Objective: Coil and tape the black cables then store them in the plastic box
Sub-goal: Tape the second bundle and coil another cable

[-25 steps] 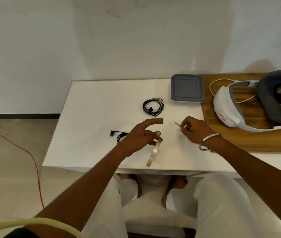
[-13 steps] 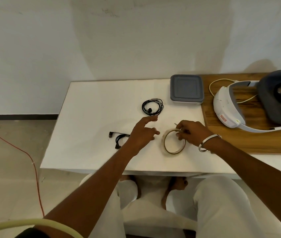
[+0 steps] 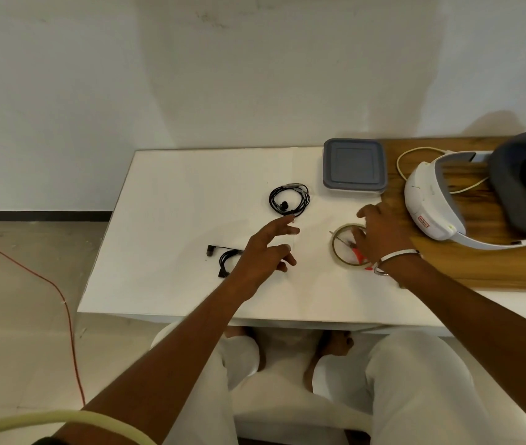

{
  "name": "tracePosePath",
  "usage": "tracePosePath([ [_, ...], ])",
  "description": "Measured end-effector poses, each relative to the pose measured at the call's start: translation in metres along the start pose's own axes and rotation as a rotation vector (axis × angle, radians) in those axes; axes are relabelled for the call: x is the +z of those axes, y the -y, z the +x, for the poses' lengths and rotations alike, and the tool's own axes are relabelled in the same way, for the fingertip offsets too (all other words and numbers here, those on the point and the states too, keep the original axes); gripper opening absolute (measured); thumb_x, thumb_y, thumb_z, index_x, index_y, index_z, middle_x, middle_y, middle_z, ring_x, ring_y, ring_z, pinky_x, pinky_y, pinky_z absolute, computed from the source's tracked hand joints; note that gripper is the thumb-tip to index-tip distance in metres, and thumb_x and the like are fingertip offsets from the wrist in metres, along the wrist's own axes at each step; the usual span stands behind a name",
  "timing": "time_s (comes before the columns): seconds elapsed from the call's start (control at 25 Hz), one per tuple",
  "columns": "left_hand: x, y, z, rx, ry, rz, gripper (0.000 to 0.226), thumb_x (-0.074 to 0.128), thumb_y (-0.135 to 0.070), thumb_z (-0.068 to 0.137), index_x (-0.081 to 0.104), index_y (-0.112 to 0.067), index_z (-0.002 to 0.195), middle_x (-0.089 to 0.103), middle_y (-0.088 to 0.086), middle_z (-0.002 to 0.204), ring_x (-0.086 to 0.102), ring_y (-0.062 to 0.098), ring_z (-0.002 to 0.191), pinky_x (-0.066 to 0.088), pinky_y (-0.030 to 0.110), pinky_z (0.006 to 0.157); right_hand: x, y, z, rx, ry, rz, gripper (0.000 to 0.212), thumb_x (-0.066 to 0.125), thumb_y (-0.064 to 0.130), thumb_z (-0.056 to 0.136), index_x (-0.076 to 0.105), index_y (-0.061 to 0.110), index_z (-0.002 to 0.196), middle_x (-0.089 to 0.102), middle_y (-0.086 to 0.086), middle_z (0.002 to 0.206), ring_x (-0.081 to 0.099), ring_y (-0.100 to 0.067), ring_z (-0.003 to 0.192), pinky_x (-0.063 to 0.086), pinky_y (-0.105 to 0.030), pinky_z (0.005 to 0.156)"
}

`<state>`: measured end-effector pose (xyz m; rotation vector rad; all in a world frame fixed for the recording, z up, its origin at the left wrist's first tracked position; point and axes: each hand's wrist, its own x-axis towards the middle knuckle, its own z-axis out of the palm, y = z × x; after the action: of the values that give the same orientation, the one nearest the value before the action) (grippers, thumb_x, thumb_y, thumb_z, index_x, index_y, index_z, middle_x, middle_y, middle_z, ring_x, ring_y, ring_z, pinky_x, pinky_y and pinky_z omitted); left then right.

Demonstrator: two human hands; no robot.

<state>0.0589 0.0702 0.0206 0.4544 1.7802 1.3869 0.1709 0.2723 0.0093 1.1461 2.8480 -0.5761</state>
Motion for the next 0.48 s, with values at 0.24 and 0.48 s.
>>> tracePosePath([
  [0.24,0.009,-0.009,0.0,0.001,-0.025,0.107,0.061,0.049,0.005,0.091,0.04,-0.027,0.142,0.06,-0.006,0.124,0.066,0.011,0.07,0.055,0.026,0.066,0.009,0.055,-0.007,-0.144,0.175,0.543,0.021,0.055,0.025,0.093,0.064,0.017,0.109,0.063,0.003,0.097,0.059,-0.012,0.081,0.047,-0.022,0.069],
  [0.48,0.005,-0.012,0.001,0.002,-0.02,0.146,0.066,0.047,0.008,0.089,0.037,-0.029,0.144,0.053,0.0,0.135,0.066,0.01,0.074,0.055,0.022,0.067,0.017,0.069,-0.003,-0.11,0.193,0.618,0.02,0.063,0.022,0.088,0.066,0.012,0.105,0.066,-0.001,0.083,0.063,-0.011,0.068,0.05,-0.015,0.062],
])
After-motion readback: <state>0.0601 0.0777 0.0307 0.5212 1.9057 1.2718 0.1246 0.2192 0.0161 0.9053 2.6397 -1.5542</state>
